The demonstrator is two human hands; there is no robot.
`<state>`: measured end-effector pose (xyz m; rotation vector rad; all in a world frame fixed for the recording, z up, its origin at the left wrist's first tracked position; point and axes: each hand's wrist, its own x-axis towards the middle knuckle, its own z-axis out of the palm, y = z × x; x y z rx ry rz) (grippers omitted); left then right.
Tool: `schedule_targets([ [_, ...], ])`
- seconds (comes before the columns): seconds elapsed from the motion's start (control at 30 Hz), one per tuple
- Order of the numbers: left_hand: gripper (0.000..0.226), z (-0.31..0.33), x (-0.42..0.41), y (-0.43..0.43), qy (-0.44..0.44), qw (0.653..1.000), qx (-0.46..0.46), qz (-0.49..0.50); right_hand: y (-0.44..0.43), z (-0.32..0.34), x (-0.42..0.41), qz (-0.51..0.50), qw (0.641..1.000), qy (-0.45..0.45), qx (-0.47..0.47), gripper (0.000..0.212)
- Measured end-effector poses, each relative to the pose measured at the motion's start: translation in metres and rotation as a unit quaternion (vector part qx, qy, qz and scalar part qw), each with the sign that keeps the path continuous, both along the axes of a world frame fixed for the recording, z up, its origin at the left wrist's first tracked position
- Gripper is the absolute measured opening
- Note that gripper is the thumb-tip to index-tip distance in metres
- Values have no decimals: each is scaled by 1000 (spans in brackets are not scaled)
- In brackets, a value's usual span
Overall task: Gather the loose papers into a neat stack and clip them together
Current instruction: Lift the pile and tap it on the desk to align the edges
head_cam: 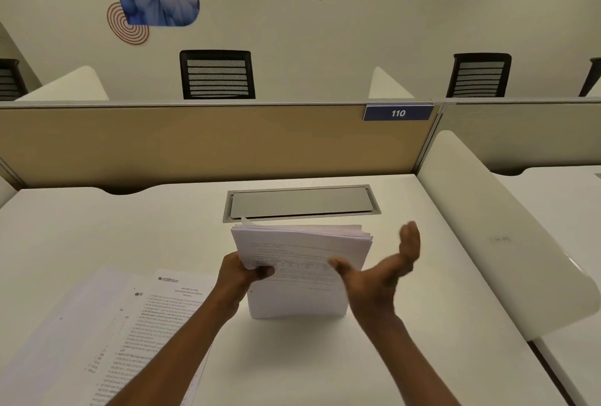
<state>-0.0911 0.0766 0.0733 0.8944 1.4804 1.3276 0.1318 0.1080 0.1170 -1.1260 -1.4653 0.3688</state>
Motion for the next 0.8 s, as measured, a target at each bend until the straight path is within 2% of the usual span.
schedule_targets([
  [0.03,43,0,0,0,-4,1000,2,0,1,-7,9,40,993,58,-96,121],
  [0.1,42,1,0,1,-12,1000,10,-5,9,-24,22,150,945,132,-258,122],
  [0.17,43,3,-3,1,-18,999,11,-23,20,-37,30,226,909,118,-330,100],
  [0.23,50,3,-7,2,-16,998,14,-54,28,-40,29,263,895,90,-349,71],
  [0.3,55,3,-9,3,-14,997,6,-75,28,-40,20,270,880,124,-370,46],
  [0.37,56,1,-6,3,-15,997,-3,-71,25,-39,10,260,870,159,-388,32],
  [0.53,60,-7,5,-1,-28,999,-4,-17,25,-36,-2,226,868,184,-401,24],
  [0.8,40,-6,4,-10,-30,1000,8,2,11,-35,-3,202,879,202,-381,20],
])
